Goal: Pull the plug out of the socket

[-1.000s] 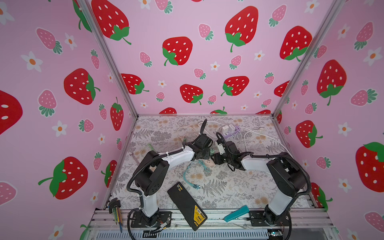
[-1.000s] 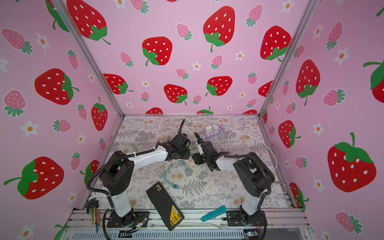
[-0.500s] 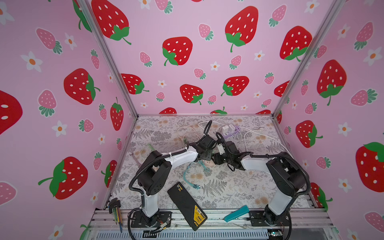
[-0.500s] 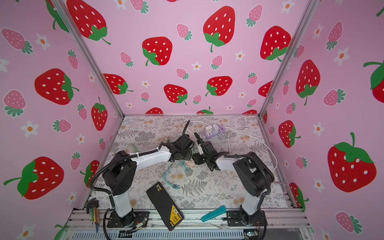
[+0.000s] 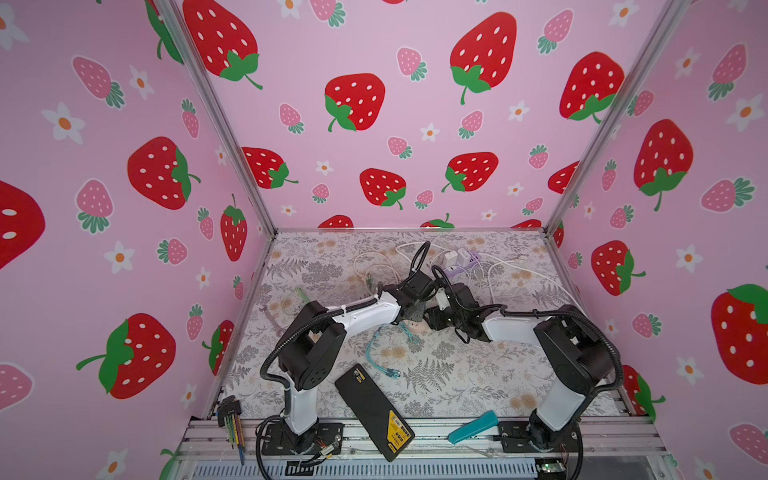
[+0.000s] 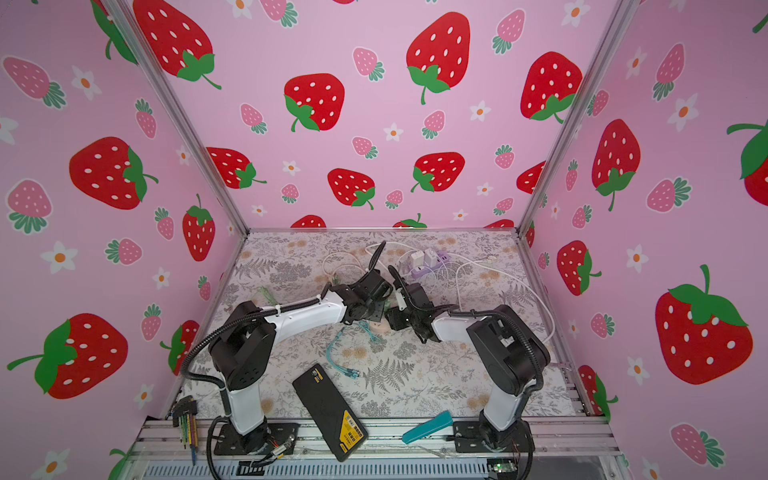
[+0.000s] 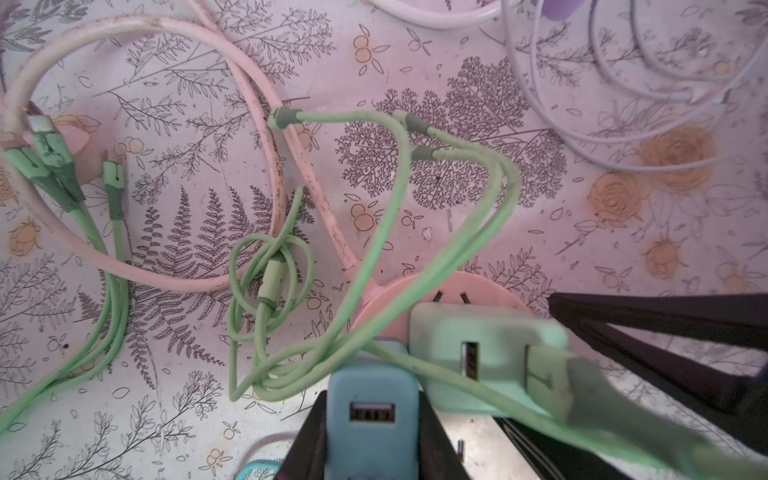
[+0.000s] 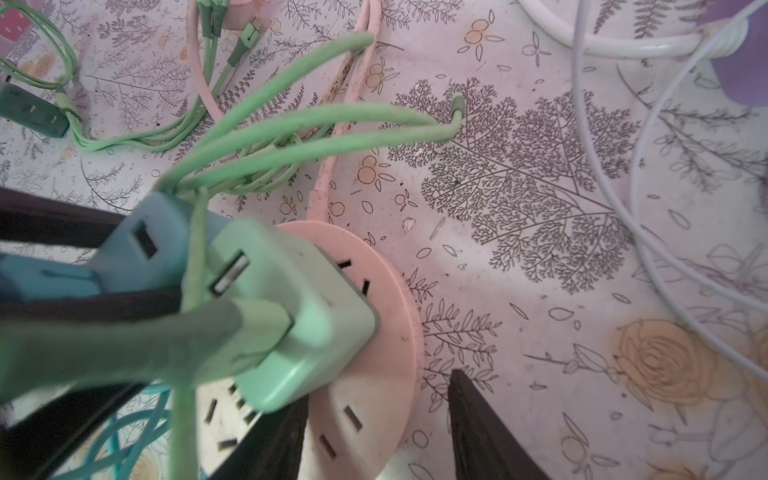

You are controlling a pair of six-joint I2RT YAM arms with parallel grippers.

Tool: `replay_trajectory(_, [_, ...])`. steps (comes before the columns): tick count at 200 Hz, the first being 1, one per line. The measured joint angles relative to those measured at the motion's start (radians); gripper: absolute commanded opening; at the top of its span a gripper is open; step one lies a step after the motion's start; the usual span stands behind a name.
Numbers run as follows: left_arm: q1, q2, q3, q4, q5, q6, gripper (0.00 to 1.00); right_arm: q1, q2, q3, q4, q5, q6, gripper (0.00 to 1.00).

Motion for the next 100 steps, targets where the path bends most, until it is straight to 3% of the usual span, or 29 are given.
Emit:
replay_trajectory(62, [0.004,0.000,0.000,0.000,0.005,-0.002,0.09,0.000,0.006,0.008,-0.002,-0.001,0.000,0.52])
replay_trajectory(100, [0.056,-0.031,-0.055,0.061,0.107,-0.013,0.09,0.000,0.053,0.047,0.001,-0.027,0.001,0.49])
